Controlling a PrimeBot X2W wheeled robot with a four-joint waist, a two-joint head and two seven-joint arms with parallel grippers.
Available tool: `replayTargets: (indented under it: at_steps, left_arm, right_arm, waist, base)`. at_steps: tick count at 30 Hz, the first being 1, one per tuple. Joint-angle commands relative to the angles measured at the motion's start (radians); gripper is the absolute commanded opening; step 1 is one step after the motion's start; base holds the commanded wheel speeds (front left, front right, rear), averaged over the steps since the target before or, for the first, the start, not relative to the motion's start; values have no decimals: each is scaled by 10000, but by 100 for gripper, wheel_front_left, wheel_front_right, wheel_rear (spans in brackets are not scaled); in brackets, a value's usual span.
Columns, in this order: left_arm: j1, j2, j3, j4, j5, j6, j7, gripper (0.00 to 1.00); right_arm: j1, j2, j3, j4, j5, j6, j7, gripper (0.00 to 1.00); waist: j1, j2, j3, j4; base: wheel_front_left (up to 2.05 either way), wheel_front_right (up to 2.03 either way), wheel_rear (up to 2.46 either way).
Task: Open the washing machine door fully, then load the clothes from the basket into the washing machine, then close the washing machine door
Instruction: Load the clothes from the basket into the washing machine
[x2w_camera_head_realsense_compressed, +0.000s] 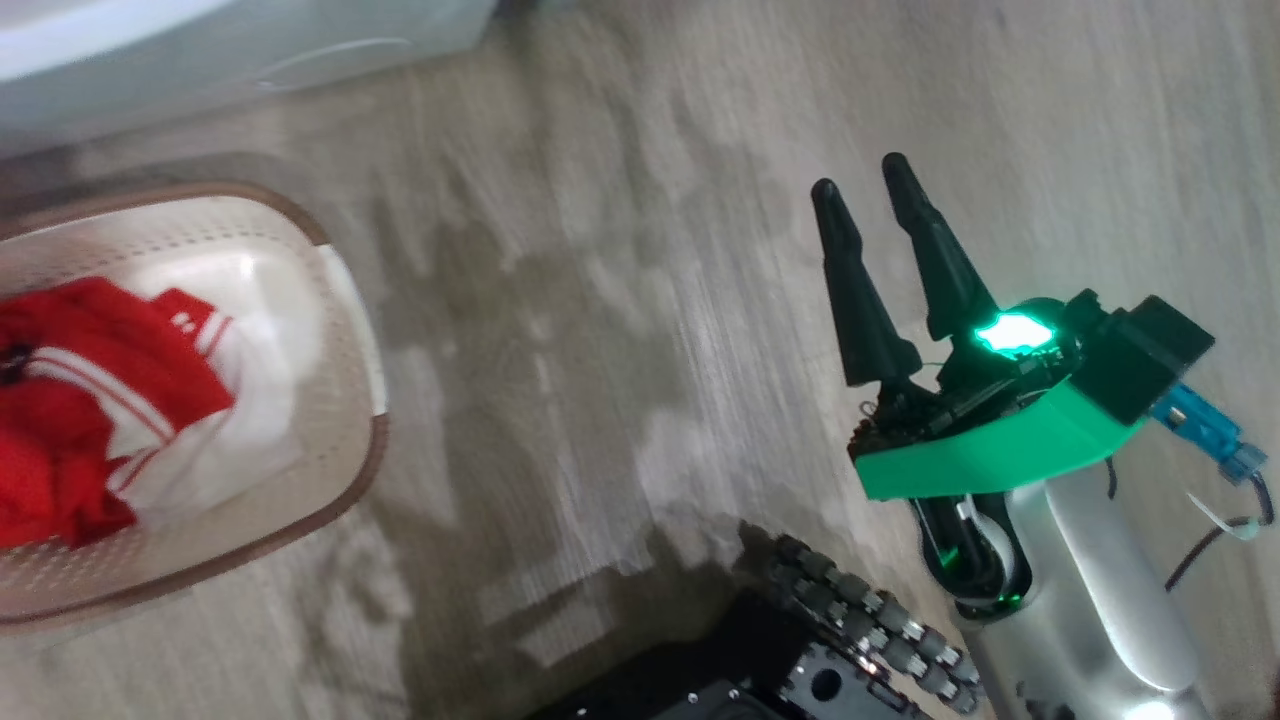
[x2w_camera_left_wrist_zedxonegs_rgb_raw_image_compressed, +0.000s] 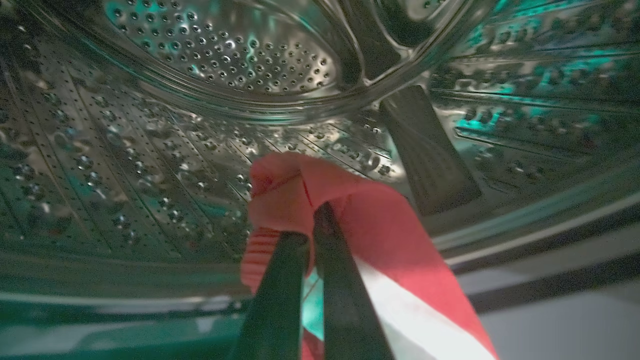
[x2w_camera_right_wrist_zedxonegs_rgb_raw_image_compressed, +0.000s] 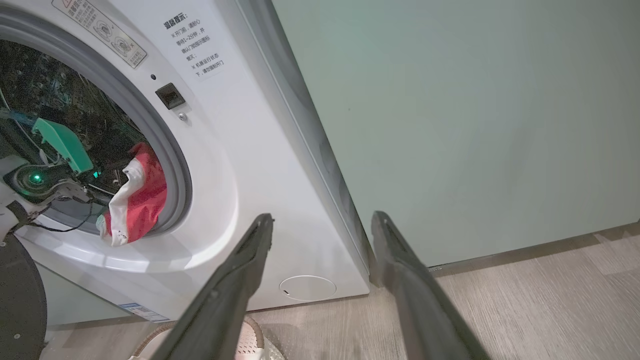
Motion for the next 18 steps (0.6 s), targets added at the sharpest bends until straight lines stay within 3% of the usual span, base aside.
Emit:
replayTargets:
  at_steps: [1,7,18]
  left_arm:
    - [-605,794,282,-201,201,107,-142,0]
    - [-1746,1409,340,-3,665,190,-1000,0]
    - [-3496,1561,179,727,1373,345,-3239,0]
  right_arm:
    - [66,-16,281,-405,197,0,-64,100]
    - [68,-16,583,-664,646,0,-64,100]
    - [136,-16,754,-1068,1036,0,-64,100]
  waist:
    - [-1,0,573,-590]
    - [-1,0,1222,-1166]
    - [-1,0,1950,-1283]
  base:
    - [0,0,0]
    - [0,0,0]
    - [0,0,0]
